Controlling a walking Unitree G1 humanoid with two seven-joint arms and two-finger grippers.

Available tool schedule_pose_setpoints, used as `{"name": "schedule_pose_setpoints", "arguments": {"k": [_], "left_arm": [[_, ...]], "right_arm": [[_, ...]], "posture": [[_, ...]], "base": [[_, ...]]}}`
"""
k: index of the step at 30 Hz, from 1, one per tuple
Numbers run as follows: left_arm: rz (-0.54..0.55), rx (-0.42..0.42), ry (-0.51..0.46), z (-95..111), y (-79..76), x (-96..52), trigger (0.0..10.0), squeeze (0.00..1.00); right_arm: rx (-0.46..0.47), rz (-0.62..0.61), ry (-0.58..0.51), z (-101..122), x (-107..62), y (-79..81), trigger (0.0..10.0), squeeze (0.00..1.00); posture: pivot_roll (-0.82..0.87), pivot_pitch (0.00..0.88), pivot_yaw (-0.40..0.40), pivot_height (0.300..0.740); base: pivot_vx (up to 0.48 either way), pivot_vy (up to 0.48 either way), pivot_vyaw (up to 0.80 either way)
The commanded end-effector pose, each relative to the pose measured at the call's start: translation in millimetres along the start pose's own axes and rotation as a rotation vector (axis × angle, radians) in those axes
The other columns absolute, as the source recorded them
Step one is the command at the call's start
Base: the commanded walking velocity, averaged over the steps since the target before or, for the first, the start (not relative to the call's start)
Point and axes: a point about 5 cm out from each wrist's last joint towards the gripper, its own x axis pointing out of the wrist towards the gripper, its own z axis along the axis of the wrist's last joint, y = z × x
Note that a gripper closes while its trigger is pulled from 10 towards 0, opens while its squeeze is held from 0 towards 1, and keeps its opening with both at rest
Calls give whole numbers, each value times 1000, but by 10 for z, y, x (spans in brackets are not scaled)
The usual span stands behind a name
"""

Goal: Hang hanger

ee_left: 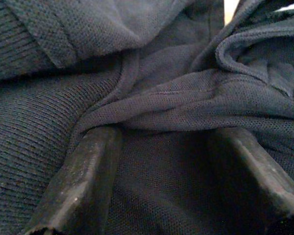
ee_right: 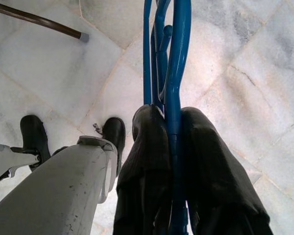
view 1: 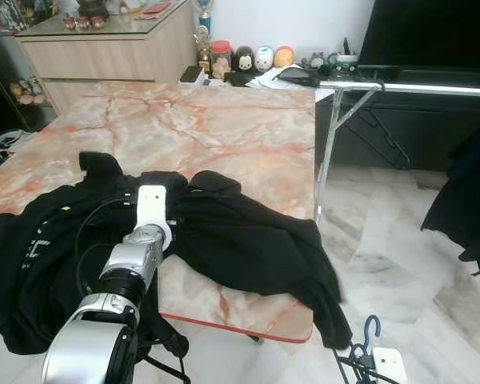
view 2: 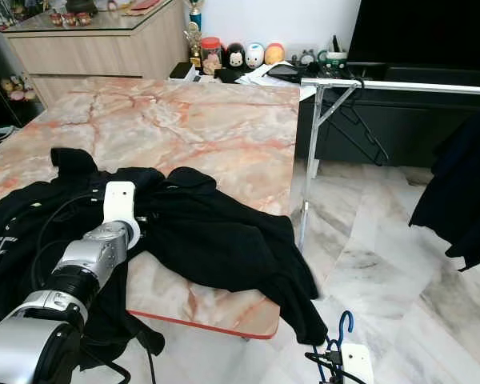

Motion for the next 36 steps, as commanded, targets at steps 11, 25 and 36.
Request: {"name": "schedule_pose_setpoints", "arguments": {"k": [11, 25, 36], "left_arm": [[-210, 114, -322, 200, -214, -205, 10000, 0], [-327, 176, -665, 166, -302, -920, 10000, 0], [-347, 145, -686, 121, -463, -1055, 10000, 0]], "right_arm": [[0, -4, -9, 14, 1, 5, 10000, 0], [-1, -6, -11, 3, 0, 5, 10000, 0], [-4, -12, -9, -22, -3, 1, 10000, 0]], "posture": [[-20, 0, 19, 740], [-14, 0, 29, 740], [-25, 0, 32, 740]], "base": [[0, 0, 0], [0, 0, 0], [0, -349, 0]]}}
